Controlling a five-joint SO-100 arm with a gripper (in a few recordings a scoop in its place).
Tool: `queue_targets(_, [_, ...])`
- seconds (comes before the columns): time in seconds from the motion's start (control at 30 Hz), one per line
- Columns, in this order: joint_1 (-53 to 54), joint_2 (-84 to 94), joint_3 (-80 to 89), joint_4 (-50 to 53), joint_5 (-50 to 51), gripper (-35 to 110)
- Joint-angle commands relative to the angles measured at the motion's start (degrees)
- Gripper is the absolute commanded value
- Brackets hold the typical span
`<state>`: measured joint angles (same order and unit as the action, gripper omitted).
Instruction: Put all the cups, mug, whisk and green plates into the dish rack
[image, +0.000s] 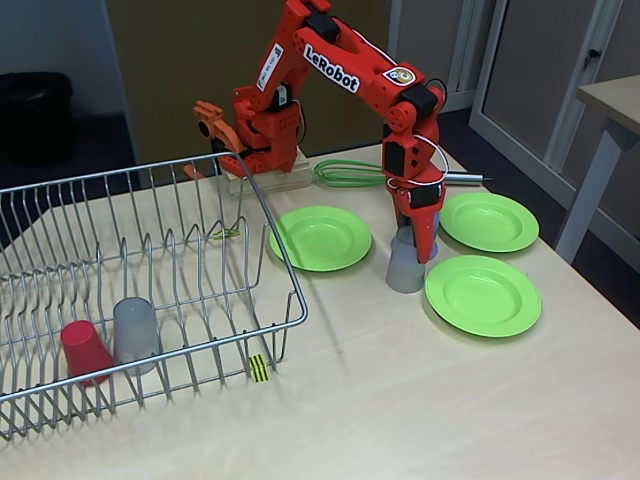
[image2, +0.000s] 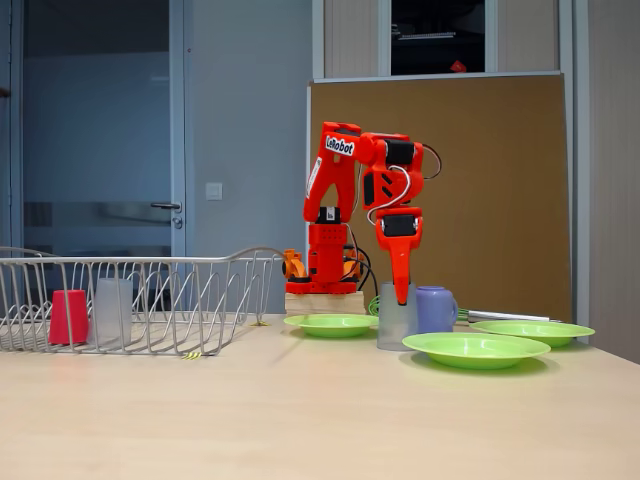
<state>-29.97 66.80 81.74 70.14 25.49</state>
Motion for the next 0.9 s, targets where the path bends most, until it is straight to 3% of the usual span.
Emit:
queue_targets(0.0, [0.4, -0.2, -0.5, 0.4, 0.8, 14])
queue_targets(0.37, [3.1, 2.0, -5.2, 5.2, -4.5, 7])
queue_targets(0.87, [15.9, 19.1, -14.3, 15.6, -25.5, 4])
